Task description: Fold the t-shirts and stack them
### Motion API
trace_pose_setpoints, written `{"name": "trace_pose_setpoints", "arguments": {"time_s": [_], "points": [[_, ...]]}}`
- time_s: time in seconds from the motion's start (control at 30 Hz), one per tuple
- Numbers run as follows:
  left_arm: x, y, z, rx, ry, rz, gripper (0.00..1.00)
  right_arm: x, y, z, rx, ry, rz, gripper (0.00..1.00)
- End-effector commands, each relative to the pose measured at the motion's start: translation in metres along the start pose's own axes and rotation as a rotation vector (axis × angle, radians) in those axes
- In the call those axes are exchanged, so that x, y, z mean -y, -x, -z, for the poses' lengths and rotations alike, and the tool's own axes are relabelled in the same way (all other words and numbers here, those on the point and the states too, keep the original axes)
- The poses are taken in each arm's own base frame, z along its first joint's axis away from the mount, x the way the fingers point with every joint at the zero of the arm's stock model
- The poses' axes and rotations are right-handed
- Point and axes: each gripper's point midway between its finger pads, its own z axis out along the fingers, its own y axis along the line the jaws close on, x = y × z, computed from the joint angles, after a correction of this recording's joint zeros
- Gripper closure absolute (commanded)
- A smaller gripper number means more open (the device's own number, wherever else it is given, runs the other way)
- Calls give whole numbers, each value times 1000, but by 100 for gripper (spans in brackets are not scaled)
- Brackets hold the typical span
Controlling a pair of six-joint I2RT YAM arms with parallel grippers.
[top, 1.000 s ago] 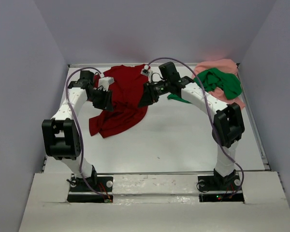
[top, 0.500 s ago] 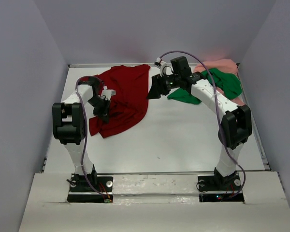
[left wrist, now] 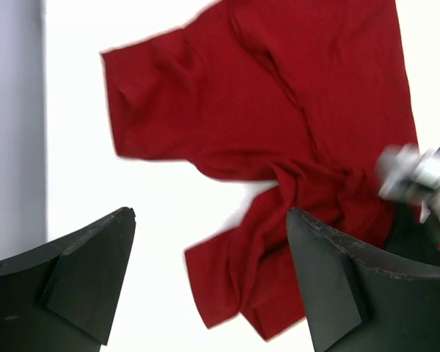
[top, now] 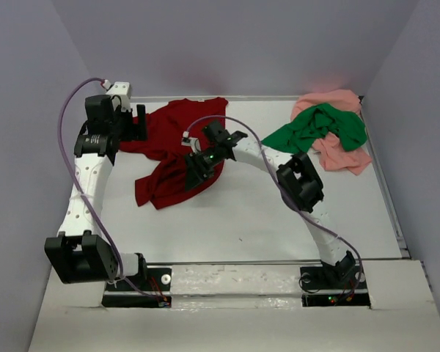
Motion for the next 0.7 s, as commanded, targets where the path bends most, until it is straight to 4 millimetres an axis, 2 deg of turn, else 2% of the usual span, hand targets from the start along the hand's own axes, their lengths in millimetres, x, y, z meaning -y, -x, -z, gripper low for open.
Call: {"name": "trace_pose_setpoints", "arguments": {"time_s": [0.0,0.03,0.07,0.1,0.2,0.23,0.3,0.33,0.4,0.43,0.5,0.6,0.67], "points": [[-33,-3,-10,57,110,91,5,-51,11,-35,-42,93,81,24],[-39,-3,-10,66,115,99,4,-51,8,-46,-57,82,91,25],[-36,-2,-10,72,74,108,4,-50,8,-55,-61,63,105,25],[-43,-5,-10,69,75,126,4,-54,5,-72,-81,66,121,25],[-39,-8,-8,69,19,147,3,-47,-1,-92,-103,63,96,39],[-39,-6,-6,80,2,155,3,-48,0,-97,-100,49,109,57],[-40,-1,2,110,8,158,3,-40,-3,-105,-100,15,111,100],[-40,-1,5,119,11,161,2,-41,-5,-110,-103,1,125,100],[-39,8,16,169,13,156,2,-32,-2,-114,-86,-110,167,100],[-39,8,18,179,15,156,2,-25,4,-115,-59,-220,232,100],[-40,10,24,197,21,156,2,-26,9,-116,-43,-285,338,100],[-44,6,24,189,35,164,2,-29,19,-116,-13,-353,370,100],[-45,5,22,187,31,171,2,-14,22,-119,-2,-441,381,100]]}}
